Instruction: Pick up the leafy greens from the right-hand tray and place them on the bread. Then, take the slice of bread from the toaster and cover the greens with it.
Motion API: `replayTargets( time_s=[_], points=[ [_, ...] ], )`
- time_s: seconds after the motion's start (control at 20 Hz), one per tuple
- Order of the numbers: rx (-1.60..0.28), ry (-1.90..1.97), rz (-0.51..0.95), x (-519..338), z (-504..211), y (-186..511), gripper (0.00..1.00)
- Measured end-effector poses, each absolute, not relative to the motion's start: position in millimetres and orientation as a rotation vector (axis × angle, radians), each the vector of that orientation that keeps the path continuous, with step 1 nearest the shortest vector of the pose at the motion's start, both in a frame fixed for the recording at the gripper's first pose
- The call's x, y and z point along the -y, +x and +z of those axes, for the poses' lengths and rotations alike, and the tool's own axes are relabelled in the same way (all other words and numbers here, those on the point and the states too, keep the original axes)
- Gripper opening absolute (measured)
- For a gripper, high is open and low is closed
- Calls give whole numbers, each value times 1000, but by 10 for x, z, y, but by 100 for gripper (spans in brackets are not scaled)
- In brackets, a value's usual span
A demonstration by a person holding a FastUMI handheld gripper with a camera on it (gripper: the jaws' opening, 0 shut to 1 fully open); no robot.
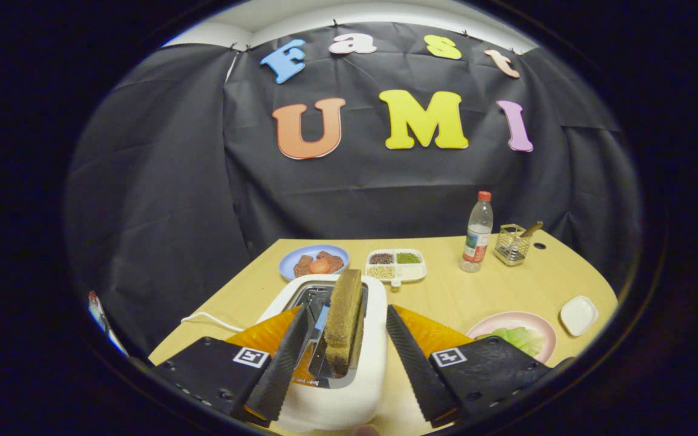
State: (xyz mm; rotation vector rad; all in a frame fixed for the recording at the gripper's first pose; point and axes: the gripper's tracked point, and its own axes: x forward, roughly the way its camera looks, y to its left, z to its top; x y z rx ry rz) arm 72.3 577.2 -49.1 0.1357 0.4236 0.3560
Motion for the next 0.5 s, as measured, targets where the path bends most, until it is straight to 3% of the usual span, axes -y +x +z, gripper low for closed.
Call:
replayTargets(
  time_s=[0.1, 0.3, 0.5],
  points=[
    [-420, 146, 335, -5755, -459, 772, 69],
    [-435, 167, 340, -5787, -429, 795, 36],
    [-443, 190, 380, -5823, -375, 732, 10]
  ],
)
